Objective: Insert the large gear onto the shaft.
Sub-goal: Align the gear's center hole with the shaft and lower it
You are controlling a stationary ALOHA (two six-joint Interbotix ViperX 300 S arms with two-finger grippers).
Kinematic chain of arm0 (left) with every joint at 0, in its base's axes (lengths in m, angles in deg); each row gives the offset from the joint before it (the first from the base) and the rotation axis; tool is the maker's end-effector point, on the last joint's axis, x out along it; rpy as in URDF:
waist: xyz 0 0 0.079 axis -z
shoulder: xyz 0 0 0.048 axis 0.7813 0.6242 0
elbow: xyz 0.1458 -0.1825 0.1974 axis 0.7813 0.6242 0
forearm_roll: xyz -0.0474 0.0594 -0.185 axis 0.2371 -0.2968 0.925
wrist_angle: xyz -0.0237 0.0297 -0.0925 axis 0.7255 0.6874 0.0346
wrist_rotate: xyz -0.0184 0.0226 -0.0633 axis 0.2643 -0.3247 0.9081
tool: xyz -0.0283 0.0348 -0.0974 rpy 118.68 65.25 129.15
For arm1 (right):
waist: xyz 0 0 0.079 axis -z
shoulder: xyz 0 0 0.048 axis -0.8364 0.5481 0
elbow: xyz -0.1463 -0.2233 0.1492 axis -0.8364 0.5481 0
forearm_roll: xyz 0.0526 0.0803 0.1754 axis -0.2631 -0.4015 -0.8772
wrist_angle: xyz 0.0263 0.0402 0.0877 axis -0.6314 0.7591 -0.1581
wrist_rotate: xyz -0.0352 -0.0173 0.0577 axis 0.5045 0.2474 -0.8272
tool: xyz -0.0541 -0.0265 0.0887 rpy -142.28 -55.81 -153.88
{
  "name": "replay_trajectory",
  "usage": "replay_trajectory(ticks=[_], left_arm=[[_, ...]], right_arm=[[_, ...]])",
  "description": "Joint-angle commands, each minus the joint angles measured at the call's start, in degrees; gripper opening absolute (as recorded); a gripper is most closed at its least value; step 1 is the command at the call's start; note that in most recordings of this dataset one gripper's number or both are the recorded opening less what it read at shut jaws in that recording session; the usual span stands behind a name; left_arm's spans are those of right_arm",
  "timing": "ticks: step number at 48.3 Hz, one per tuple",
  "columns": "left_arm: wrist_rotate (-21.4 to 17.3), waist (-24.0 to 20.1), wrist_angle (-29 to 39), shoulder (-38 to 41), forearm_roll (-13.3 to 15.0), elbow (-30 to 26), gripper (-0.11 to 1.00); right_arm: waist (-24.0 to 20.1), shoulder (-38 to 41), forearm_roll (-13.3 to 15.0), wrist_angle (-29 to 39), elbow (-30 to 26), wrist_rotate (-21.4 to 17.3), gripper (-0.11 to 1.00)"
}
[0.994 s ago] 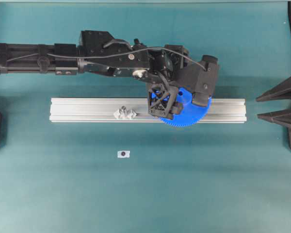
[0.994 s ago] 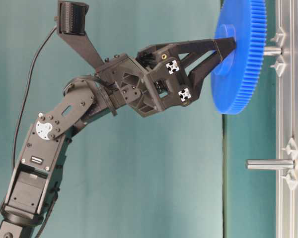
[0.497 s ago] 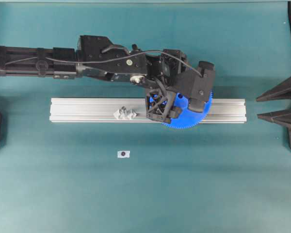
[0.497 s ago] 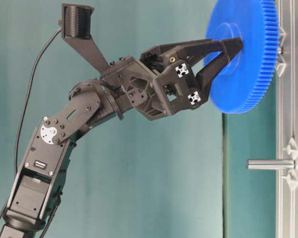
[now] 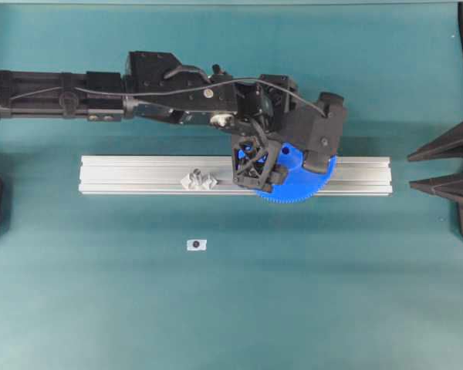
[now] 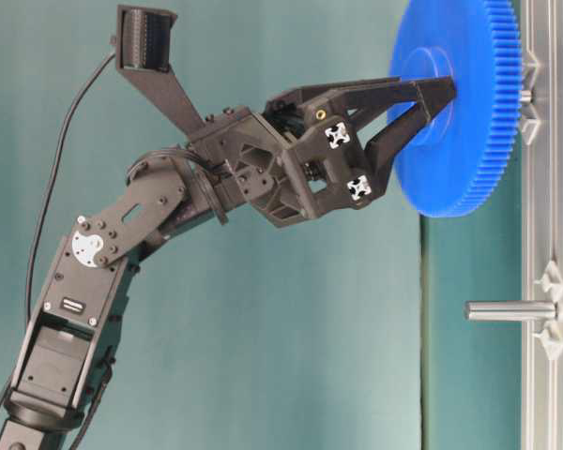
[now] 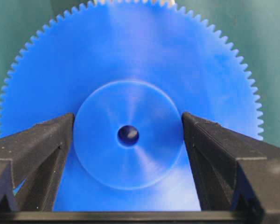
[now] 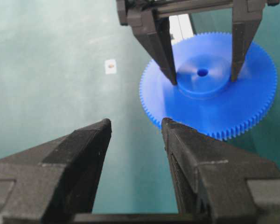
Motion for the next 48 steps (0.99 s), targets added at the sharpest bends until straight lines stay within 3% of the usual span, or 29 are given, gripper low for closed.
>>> replay_trajectory(ticks=[1,48], left_arm=[[0.2,-1.2,-0.3,-1.0,-0.4,-1.8,0.86],[1.1,1.1,3.2,-0.7,-0.4,-5.2,0.87]], right_arm=[[0.2,0.4,0.0,-0.5,-1.1,-0.5,0.57],[0.1,0.4,0.0,-0.8,-0.8,-0.5,0.57]])
